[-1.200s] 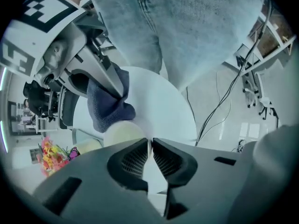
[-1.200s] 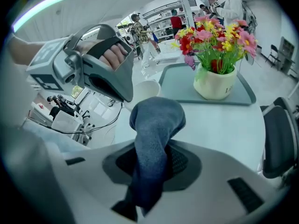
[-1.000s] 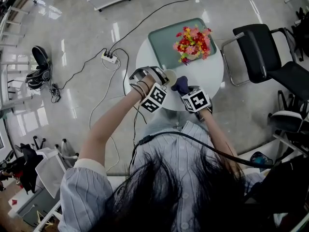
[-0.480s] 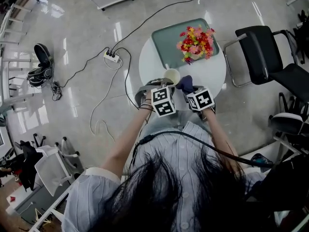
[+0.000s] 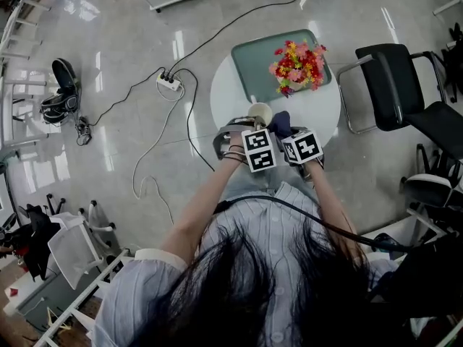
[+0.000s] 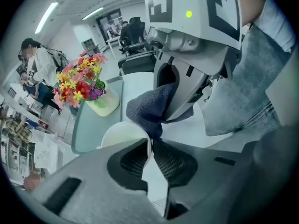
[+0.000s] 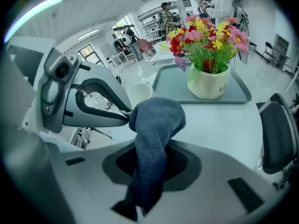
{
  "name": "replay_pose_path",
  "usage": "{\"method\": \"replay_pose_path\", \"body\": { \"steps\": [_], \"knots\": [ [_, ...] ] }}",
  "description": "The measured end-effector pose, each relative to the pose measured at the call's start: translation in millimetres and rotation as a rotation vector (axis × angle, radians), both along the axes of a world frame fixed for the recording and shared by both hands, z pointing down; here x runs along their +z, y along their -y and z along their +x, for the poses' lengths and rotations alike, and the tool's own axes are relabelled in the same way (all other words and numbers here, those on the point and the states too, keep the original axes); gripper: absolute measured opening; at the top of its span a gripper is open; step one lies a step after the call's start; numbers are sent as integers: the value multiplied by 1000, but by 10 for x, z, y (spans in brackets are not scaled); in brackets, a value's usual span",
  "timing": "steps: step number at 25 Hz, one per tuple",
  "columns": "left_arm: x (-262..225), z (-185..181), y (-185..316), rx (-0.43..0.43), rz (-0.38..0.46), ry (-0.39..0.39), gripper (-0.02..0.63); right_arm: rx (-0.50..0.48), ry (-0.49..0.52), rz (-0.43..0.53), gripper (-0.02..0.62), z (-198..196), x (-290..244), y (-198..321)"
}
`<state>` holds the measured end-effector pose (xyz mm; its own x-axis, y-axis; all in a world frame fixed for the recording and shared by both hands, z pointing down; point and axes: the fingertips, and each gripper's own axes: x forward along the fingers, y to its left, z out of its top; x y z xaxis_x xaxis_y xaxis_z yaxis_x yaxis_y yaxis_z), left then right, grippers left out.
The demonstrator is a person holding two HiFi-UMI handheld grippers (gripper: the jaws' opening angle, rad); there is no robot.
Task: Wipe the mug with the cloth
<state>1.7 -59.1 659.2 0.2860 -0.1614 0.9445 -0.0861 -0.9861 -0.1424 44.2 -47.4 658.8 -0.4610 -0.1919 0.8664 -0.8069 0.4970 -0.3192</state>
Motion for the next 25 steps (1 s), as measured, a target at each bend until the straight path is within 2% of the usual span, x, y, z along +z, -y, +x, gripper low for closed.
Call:
{"method": "replay_pose_path", "body": {
  "steps": [5, 15, 25],
  "knots": [
    [6, -30, -28, 96, -11, 10, 49, -15, -18, 5, 101, -4, -6, 50],
    [2, -213, -136, 424, -6, 87, 49, -46, -9, 4, 101, -40, -33, 58],
    [30, -355, -210, 788, 55, 182, 49, -99, -35, 14, 101, -57, -8, 50]
  ]
}}
